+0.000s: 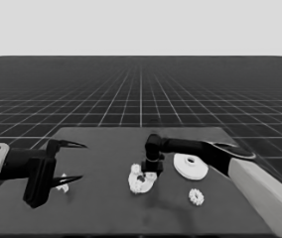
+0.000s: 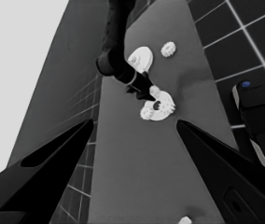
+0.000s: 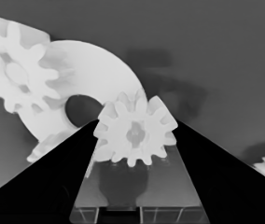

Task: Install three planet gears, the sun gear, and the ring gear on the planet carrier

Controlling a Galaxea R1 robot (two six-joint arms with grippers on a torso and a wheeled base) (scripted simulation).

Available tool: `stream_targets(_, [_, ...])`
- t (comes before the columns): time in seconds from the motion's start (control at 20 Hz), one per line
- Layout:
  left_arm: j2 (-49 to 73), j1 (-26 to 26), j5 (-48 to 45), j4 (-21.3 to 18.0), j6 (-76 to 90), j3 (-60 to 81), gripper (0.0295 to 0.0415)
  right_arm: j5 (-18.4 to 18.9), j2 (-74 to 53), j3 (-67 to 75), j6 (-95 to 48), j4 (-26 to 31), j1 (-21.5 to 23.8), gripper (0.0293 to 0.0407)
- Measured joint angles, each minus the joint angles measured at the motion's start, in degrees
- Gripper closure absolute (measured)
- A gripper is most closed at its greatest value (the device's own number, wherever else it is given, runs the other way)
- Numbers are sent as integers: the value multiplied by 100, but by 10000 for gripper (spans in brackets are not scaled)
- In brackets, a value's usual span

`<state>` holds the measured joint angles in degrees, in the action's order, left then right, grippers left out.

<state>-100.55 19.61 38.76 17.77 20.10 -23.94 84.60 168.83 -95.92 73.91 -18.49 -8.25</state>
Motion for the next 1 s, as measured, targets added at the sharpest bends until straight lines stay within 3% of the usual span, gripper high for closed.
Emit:
stream_targets(0.1, [0, 0, 0, 0, 0, 0, 326, -4, 2, -8, -4, -7, -8, 388])
stream_targets(0.2, [0, 0, 0, 0, 0, 0, 326, -6, 2, -10, -5, -10, -10, 328])
stream_targets(0.25, [0, 0, 0, 0, 0, 0, 326, -6, 2, -11, -6, -10, -10, 319])
stream_targets(0.6, [0, 0, 0, 0, 0, 0, 326, -7, 3, -12, -6, -11, -10, 315])
stream_targets(0.75, [0, 0, 0, 0, 0, 0, 326, 273, -149, 521, 309, 630, 685, 315])
stream_targets(1.0, [0, 0, 0, 0, 0, 0, 326, 312, -160, 573, 341, 806, 862, 315])
